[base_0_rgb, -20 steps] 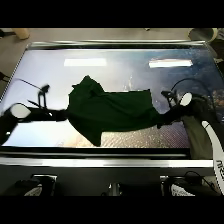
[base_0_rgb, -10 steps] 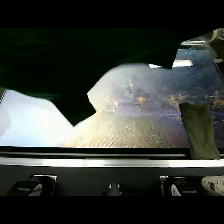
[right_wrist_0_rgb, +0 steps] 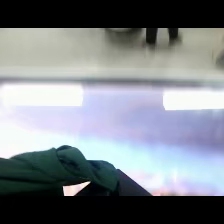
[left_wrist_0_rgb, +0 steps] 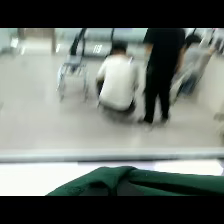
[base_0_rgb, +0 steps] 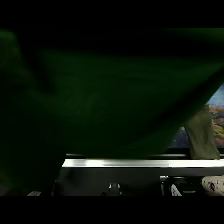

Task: Fold the shirts.

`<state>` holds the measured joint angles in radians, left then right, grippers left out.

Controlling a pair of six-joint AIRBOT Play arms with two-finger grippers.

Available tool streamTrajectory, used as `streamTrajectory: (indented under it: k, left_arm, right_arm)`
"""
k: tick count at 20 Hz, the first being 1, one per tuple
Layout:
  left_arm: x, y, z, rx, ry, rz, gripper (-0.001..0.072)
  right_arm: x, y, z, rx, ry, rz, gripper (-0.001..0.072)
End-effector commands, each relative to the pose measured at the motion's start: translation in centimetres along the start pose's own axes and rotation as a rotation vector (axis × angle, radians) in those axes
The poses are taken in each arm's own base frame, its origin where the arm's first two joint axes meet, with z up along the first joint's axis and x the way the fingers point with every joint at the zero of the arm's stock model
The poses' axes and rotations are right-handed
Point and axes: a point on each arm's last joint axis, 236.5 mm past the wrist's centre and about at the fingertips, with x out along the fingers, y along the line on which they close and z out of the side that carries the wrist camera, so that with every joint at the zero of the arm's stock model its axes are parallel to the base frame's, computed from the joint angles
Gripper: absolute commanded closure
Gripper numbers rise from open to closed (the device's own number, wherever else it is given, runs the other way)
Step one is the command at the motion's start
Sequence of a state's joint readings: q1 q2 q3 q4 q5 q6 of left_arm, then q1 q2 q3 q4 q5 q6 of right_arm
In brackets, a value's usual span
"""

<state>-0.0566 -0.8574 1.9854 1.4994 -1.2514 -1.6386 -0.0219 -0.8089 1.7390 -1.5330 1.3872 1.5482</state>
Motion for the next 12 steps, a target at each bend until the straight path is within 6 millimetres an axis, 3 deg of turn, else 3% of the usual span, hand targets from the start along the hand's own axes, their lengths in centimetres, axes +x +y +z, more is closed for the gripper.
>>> streamTrajectory:
  k: [1,3,5,7,9,12]
  left_arm:
    - [8.4,3.7,-11.3,0.023,0.4,0.115,0.0674]
    - [14.6,4.7,-21.1,0.014,0.63,0.121,0.0674]
    - [19.5,5.7,-29.4,0.004,0.759,0.125,0.0675]
    - [23.5,5.9,-34.6,-0.036,0.815,0.122,0.0673]
    - [26.5,5.1,-38.9,-0.149,0.861,0.108,0.0672]
    - [27.9,2.7,-44.4,-0.364,0.977,0.089,0.0664]
  right_arm:
    - [8.9,-1.0,-10.6,0.018,0.539,-0.027,0.0689]
    - [16.4,-1.1,-16.0,0.05,0.696,-0.031,0.0688]
    - [24.3,-1.2,-19.9,0.117,0.722,-0.053,0.0688]
    - [30.7,-1.1,-21.5,0.209,0.665,-0.066,0.0687]
    - [34.1,-0.1,-22.9,0.337,0.648,-0.057,0.0687]
    - [35.9,3.0,-25.0,0.516,0.706,0.015,0.0686]
